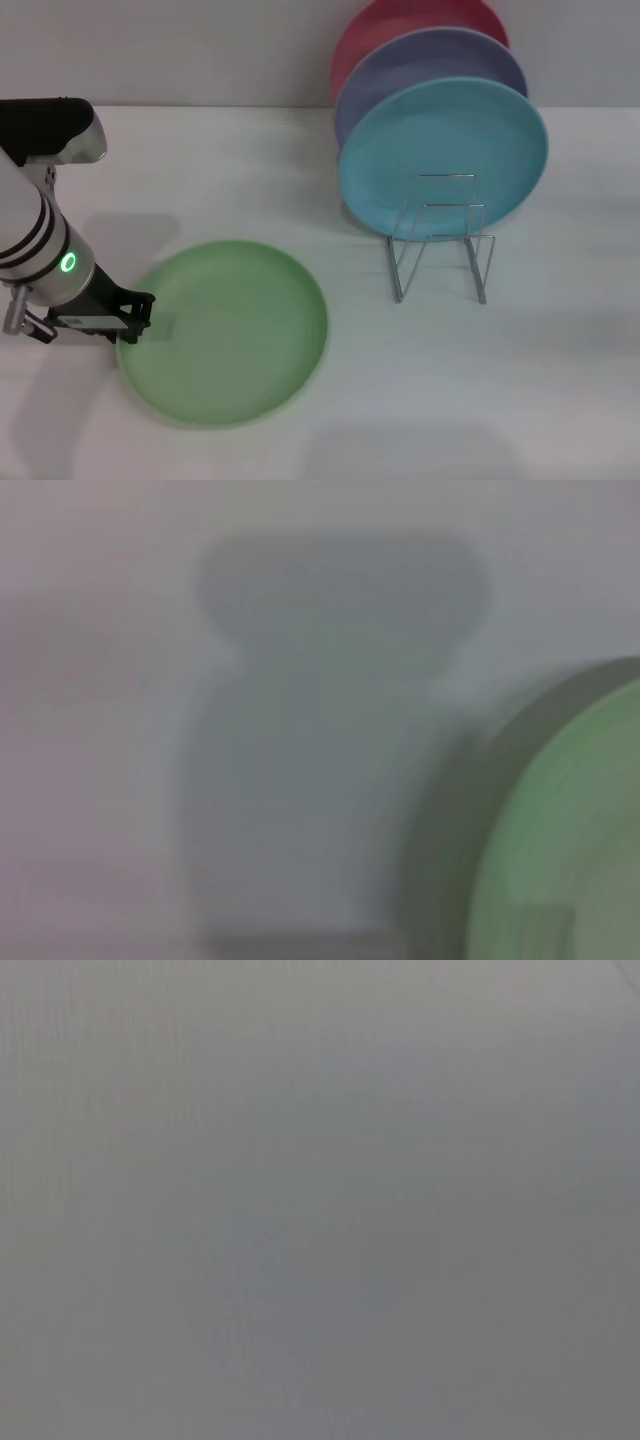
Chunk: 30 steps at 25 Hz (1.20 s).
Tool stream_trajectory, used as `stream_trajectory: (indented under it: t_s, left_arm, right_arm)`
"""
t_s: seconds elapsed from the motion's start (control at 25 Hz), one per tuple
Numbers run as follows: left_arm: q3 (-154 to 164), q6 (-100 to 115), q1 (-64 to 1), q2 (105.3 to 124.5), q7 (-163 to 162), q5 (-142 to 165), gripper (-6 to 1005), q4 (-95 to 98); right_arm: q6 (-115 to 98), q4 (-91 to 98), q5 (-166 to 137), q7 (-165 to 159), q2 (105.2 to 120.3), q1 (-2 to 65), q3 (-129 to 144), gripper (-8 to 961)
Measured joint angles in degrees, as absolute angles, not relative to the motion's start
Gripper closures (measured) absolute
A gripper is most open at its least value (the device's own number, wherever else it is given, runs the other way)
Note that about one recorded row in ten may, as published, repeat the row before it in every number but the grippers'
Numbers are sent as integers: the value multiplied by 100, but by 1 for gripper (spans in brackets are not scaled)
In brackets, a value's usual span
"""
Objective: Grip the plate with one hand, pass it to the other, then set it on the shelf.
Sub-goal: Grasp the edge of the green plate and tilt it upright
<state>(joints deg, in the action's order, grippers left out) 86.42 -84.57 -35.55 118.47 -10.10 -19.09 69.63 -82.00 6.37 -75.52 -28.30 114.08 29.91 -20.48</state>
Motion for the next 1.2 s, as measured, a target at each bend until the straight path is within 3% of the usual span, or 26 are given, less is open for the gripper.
stream_trajectory:
  t_s: [0.32,0.92,1.2]
  left_arm:
    - [8628,-8445,-3561,11847,-829,-1928,926,7038]
    - [7721,-8255,-3520,11816,-6,-2202,956,7079]
    - [7362,-7554,-3146,11812,396,-2458,967,7637]
  right_arm:
    - [-8201,642,-7549,-2830,11408,2980,-2050,401]
    - [-8200,650,-7540,-2821,11461,2962,-2100,402]
    - [-8079,675,-7560,-2788,11492,2945,-2052,402]
